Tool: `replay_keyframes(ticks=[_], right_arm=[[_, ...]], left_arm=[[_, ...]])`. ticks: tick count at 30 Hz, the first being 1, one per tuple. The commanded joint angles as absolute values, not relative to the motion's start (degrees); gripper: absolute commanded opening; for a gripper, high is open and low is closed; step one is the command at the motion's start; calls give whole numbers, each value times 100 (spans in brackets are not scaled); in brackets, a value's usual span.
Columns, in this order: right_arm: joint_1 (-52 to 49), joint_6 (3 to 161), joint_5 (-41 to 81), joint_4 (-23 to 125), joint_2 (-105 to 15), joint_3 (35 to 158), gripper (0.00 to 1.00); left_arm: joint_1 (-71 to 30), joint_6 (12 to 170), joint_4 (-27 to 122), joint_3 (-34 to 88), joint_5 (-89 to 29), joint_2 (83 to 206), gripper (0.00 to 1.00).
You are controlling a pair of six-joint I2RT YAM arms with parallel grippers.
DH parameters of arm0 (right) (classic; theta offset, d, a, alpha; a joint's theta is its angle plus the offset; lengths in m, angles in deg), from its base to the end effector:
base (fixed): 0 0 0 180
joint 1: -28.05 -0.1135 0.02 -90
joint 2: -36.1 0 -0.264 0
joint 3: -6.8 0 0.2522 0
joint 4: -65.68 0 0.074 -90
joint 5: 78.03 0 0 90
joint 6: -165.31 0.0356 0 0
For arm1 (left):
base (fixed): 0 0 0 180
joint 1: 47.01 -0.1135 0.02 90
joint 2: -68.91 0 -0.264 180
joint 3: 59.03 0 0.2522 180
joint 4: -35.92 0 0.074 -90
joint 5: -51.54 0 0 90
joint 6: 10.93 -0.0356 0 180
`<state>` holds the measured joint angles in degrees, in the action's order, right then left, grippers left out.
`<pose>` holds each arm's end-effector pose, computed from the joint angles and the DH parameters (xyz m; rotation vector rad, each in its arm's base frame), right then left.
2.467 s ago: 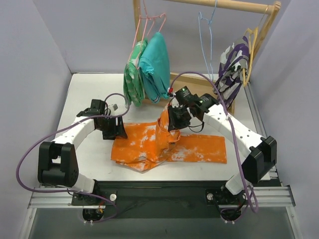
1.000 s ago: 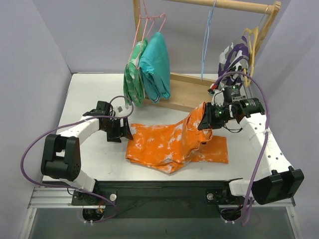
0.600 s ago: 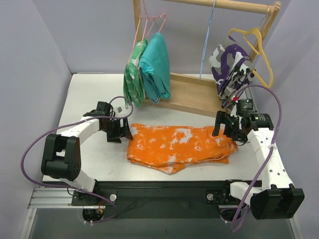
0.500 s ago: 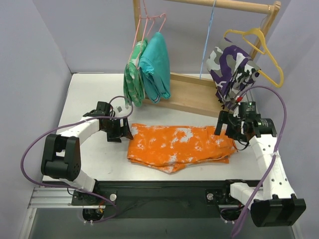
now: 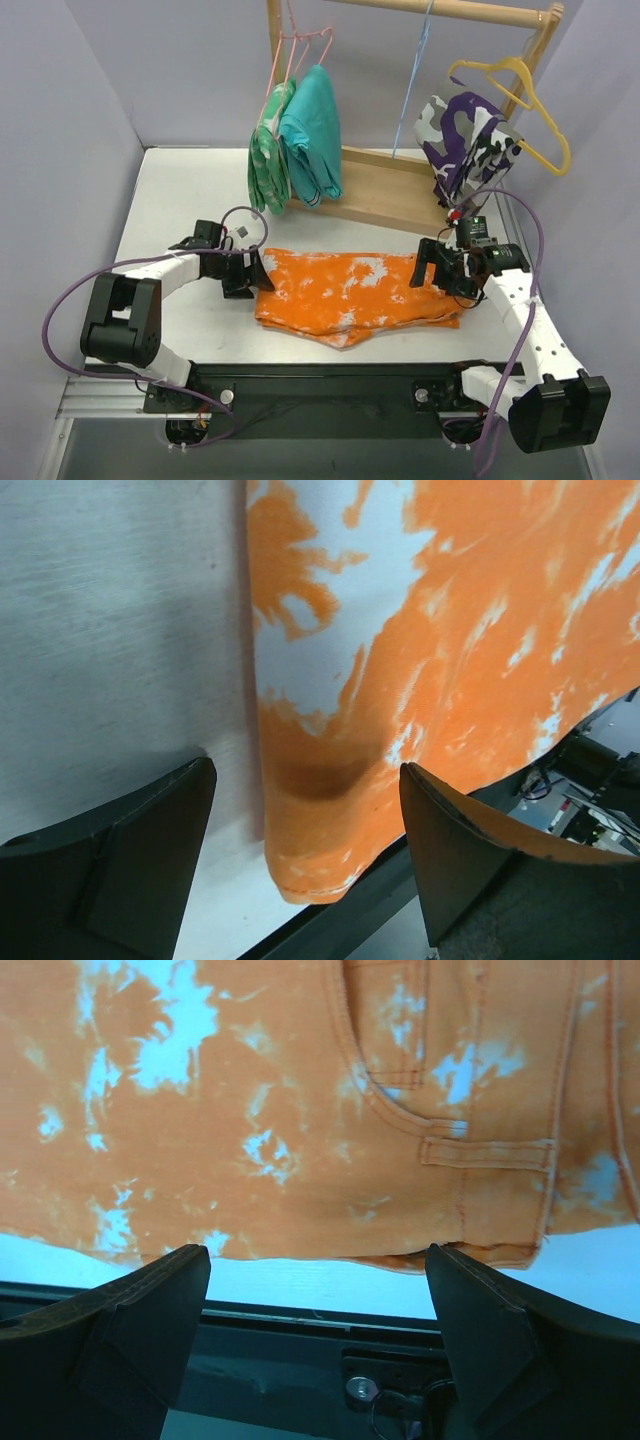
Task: Place the trousers on the hanger
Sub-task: Fold the trousers at the center of the board, then pick up the hanger from the clothesline.
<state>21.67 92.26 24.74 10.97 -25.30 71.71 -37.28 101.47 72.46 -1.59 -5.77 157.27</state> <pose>0.2113 0.0315 0.2760 0.1314 2.4841 0.4494 0.2615 -0.0644 0.1518 -0.1450 2.7767 -0.9353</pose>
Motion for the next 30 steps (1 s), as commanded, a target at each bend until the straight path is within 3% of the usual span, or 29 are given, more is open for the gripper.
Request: replay_keyframes(ticks=[1,5,8,9,12,19,30], right_arm=[[1690,9307,2585,1175,-2551,7566,93],[1127,9499,2560,1158,-2507,8023,91],[959,9947,2323,1053,-2454,8576,89],[959,10270,2226,1009,-2506,8960,88],[845,10396,2138,999,-2682,9777,88],[502,10212,1567,1323,-3578,12132,86],[519,9896,723,2256,-5484,14166,86]], left_arm=[[-3620,10420,6542,-422,-252,15856,84],[-3462,10667,5927,-581,231,16049,77],[-3278,10571,5961,-379,390,16278,57],[-3208,10536,5970,-335,425,16339,34],[-3172,10483,6144,-159,330,16340,0],[-3172,10491,6453,193,100,15874,0],[-3172,10562,6462,202,-137,15637,0]])
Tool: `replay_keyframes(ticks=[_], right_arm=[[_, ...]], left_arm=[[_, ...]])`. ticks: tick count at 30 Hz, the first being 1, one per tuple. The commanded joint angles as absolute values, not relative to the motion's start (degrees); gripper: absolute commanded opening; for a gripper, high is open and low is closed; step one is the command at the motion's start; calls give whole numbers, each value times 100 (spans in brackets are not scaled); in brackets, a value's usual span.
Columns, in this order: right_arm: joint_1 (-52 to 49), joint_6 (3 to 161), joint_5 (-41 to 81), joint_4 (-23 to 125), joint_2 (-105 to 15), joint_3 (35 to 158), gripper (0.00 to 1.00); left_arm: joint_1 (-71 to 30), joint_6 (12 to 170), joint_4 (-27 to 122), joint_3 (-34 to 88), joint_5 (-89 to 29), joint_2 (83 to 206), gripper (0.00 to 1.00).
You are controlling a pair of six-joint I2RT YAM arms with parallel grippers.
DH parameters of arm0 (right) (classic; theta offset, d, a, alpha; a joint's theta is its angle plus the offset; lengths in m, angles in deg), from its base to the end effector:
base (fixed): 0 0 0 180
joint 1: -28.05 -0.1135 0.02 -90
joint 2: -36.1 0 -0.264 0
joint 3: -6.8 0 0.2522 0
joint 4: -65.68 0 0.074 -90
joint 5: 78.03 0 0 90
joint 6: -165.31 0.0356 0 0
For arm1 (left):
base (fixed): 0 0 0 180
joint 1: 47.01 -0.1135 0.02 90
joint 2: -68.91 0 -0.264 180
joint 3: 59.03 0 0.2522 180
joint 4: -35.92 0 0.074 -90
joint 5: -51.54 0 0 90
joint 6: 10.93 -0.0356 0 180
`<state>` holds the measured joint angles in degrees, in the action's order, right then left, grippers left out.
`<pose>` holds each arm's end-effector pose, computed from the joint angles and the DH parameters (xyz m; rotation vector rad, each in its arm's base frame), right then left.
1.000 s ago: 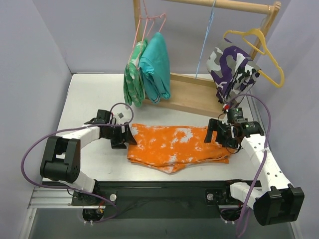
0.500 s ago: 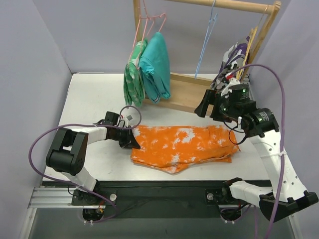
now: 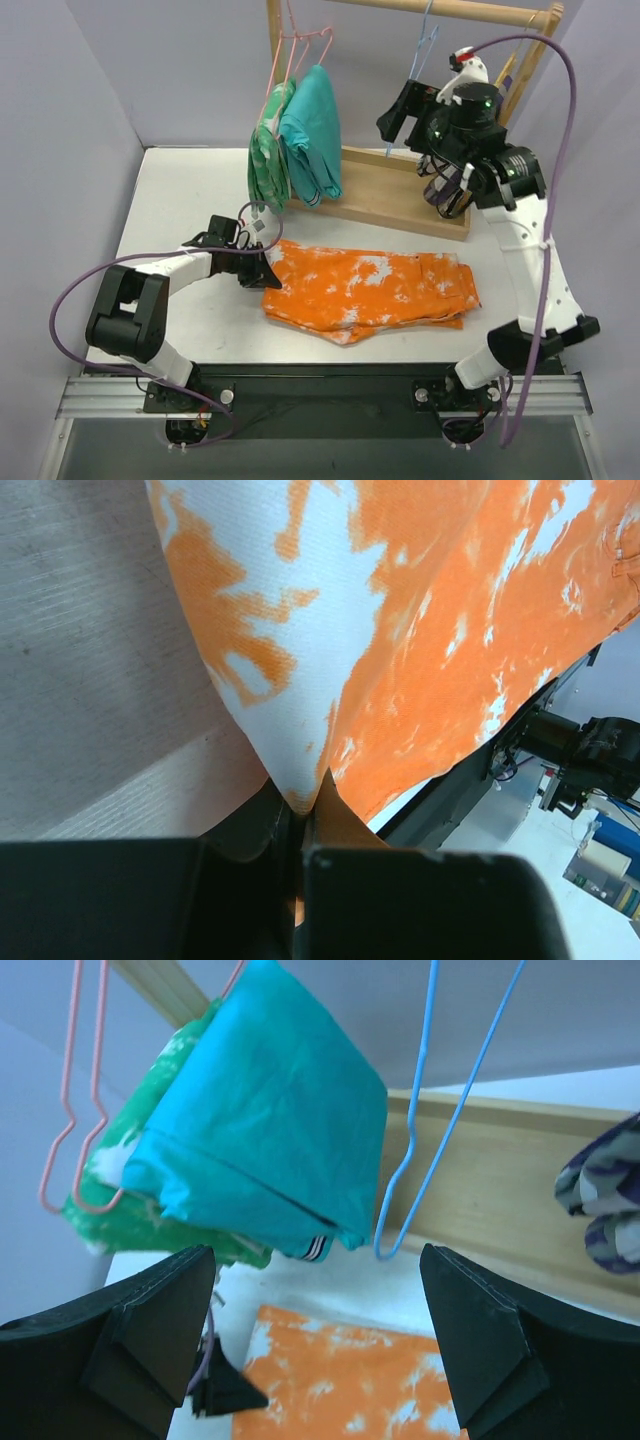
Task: Place the trousers on the hanger
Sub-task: Pick up the hanger from the clothesline.
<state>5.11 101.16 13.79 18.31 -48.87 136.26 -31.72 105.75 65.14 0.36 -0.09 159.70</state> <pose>0.2631 0.1126 0.5477 0.0171 1.6643 0.6777 0.2728 -0.0975 0.1573 -0.0227 2.6964 -1.1245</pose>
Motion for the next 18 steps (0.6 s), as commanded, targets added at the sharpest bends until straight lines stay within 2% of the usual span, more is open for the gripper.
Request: replay_keyframes(ticks=[1,10,18], right_arm=[[546,9869,661,2352,-5600,14272,86],[1020,9878,406,2731,-6382,14791,84],[1310,9773,1318,2994,-6927,15204,77]], left_arm=[[-3172,10544,6479,210,-154,15610,0],[-3172,10421,6725,210,-383,15312,0],[-3172,10333,6884,333,-497,15250,0]])
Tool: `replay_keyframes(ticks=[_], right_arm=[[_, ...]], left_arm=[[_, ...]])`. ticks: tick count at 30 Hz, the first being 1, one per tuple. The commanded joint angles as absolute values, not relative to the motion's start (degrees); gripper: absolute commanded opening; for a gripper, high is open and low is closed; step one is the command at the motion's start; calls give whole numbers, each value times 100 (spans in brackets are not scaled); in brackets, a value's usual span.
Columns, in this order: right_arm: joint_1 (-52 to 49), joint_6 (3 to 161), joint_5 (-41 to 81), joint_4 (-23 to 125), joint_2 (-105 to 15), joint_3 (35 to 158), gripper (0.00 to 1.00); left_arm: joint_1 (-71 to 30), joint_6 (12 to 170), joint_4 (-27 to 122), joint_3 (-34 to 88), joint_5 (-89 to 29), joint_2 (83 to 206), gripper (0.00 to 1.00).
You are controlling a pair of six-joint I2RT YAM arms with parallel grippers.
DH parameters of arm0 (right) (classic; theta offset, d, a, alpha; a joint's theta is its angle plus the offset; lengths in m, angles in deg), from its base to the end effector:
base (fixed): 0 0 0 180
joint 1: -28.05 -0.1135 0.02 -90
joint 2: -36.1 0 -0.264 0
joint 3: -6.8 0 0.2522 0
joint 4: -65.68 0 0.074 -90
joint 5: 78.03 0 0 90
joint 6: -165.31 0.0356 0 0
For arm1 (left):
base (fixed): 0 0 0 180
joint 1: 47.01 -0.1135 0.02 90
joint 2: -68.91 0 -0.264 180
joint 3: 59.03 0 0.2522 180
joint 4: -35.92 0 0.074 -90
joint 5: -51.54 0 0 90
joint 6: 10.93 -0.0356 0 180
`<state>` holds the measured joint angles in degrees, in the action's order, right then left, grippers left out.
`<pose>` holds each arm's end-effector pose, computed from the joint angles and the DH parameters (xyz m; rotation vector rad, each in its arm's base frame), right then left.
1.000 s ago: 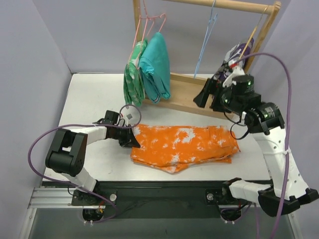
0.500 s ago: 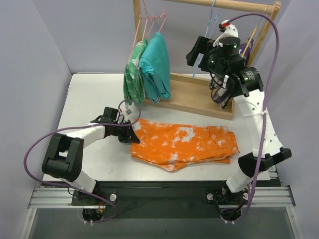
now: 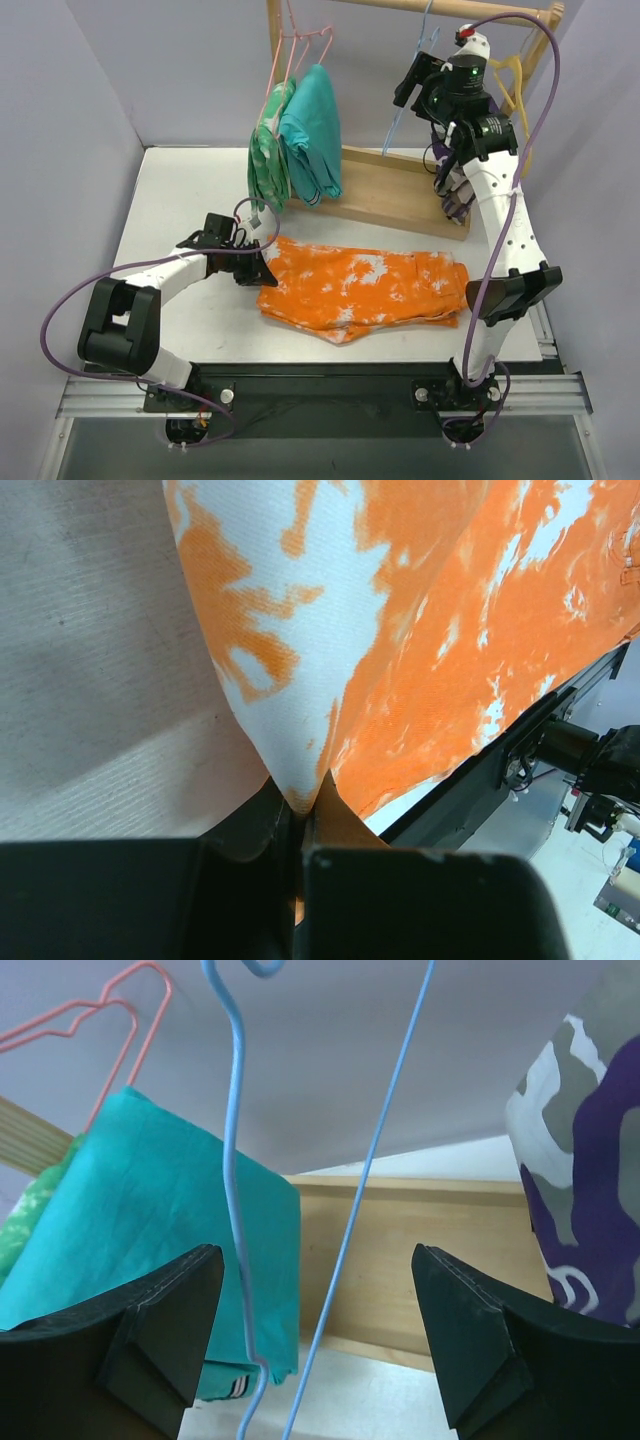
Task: Place the trousers on the hanger
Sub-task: Pick up the hanger from the clothesline.
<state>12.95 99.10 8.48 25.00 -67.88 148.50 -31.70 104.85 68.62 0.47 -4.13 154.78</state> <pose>0.3797 0.1002 0.5183 0.1718 1.6341 0.4720 0.2648 -0.0933 0.1761 -0.0163 2.6720 -1.0286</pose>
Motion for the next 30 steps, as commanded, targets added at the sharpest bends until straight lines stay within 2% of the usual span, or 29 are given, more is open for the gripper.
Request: replay_keyframes(ticks=[1,7,9,12,13,15,16,18,30], right_arm=[[1302,9772,1459,3029,-6954,15239,76],[1310,9869,1750,3162,-7147,15257,67],[1310,9895,1759,3153,-7174,15257,59],[1302,9922,1698,3162,-7139,15257,40],[1293,9922,1646,3153,-7104,15257,27],[1275,9869,1531,3170,-7069,15257,17],[1275,9852,1514,3170,-7042,15266,8],[1258,9808,1496,3170,-7016,15318,1],[1205,9763,1715,3302,-7042,15969,0]], left_arm=[[-3172,10324,6910,360,-497,15285,0],[-3172,10307,6928,465,-515,15355,0],[-3172,10298,6928,474,-541,15355,0],[-3172,10289,6972,518,-576,15364,0],[-3172,10281,6972,536,-577,15373,0],[-3172,10280,6972,545,-568,15390,0],[-3172,10280,6972,553,-559,15399,0],[-3172,10289,6963,571,-550,15417,0],[-3172,10359,6901,641,-568,15487,0]])
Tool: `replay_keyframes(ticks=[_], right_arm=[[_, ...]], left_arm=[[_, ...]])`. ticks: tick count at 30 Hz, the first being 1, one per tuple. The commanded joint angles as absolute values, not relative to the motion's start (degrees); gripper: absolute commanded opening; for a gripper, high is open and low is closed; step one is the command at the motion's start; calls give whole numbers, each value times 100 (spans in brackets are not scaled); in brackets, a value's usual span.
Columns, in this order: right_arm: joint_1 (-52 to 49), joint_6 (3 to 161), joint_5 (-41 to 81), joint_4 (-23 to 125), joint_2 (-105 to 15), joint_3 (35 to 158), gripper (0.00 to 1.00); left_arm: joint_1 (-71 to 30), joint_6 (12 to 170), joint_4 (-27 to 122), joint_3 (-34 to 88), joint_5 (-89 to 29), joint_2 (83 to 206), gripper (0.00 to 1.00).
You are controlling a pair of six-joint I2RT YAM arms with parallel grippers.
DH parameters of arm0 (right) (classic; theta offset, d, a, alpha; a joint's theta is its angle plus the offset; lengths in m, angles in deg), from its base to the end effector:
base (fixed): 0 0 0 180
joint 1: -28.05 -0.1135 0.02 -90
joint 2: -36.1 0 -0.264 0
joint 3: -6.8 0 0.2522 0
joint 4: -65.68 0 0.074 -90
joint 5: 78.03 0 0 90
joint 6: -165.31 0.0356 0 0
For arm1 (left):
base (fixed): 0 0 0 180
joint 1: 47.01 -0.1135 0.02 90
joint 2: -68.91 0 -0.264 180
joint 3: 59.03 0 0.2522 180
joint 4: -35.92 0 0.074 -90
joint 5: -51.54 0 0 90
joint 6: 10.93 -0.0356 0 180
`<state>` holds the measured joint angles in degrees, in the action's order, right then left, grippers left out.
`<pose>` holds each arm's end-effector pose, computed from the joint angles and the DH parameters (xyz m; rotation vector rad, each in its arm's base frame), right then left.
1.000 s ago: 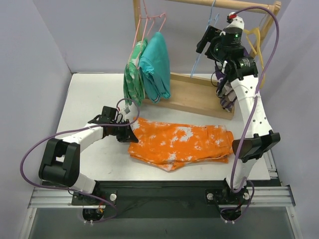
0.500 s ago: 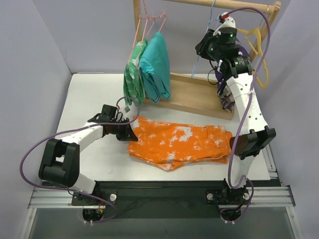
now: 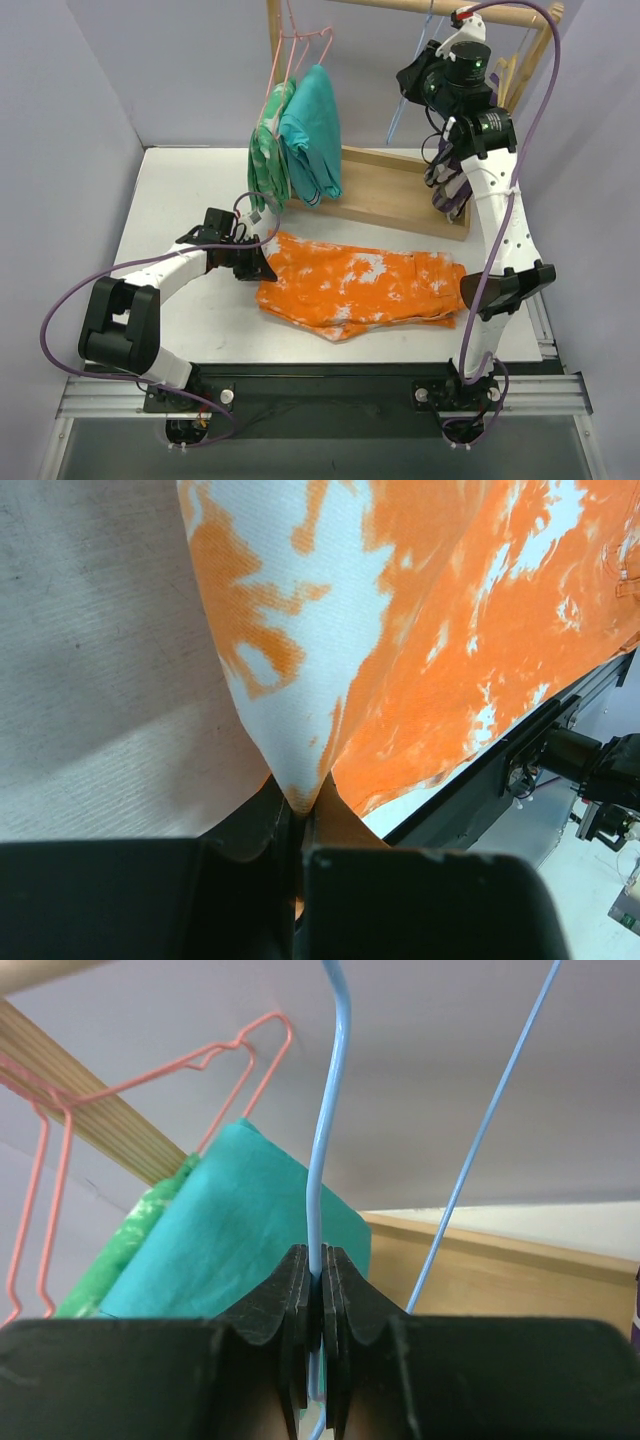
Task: Place the trousers on the hanger
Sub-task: Pick up the hanger from the clothesline, then place the trousers on the hanger.
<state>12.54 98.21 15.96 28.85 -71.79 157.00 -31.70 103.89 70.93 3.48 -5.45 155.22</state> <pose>0.3815 0.1084 0.5450 0.0393 1.5031 0.5934 0.2722 -0.0946 0.1863 -0.0013 2.6649 -0.9935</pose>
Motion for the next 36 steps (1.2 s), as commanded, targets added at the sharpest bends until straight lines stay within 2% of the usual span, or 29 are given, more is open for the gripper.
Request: replay_keyframes(ticks=[1,4,17,21,30,36], right_arm=[[1196,9798,1776,3302,-7016,15943,0],[1135,9843,1882,3285,-6849,15759,0],[292,9808,2146,3258,-5373,13579,0],[19,9755,2111,3232,-4759,12868,0],[-368,10079,2585,3258,-3563,10337,0],[-737,10589,2770,3925,-2921,8816,0]], left_arm=[[-3172,10368,6893,632,-585,15470,0],[-3163,10403,6875,615,-612,15408,0],[-3163,10412,7077,746,-744,15162,0],[-3023,10141,7480,1132,-1059,15065,0],[-2320,9780,8395,1599,-1684,14688,0],[-1811,9885,8501,1617,-1693,14398,0]])
